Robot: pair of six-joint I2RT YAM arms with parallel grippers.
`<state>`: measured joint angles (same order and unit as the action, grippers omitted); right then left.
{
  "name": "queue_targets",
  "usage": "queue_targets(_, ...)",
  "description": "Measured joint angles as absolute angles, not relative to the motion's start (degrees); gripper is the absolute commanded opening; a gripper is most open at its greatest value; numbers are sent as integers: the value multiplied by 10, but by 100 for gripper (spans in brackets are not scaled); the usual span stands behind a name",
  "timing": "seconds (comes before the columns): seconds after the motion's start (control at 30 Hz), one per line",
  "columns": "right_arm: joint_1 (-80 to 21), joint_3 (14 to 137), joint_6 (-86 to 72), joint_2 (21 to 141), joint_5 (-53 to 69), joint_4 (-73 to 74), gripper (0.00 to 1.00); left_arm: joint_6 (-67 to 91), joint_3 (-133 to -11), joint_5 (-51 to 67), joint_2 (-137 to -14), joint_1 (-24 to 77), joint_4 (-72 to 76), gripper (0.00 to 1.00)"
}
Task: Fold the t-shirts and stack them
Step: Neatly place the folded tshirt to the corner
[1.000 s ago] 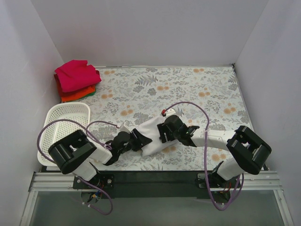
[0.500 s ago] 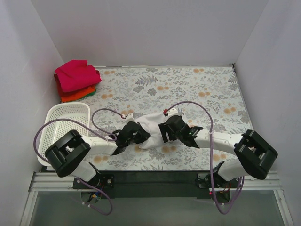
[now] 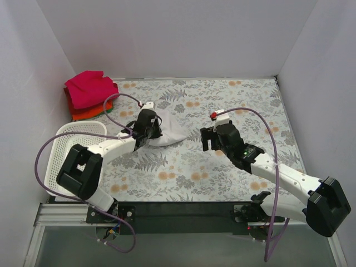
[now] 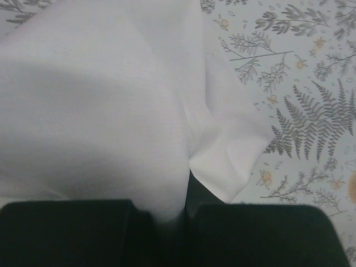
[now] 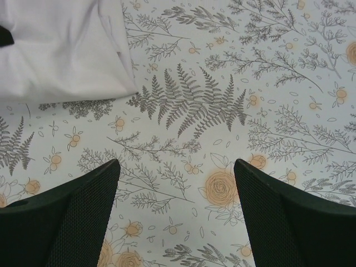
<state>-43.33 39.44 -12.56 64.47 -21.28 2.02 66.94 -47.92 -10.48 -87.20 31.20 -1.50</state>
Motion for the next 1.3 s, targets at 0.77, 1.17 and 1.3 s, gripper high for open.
queue_targets(0.77,-408,319,-116,588,-131,-29,76,425,-1031,85,-1170,35,-211,0)
queue_targets(1.17,-405,310,-113,607,-87,-61,76,402,-1261,144,-1244,-88,-301,0)
queue_targets(1.3,-405,310,-113,614,-78,-65,76,392,-1269,157,-1242,-109,-306,0)
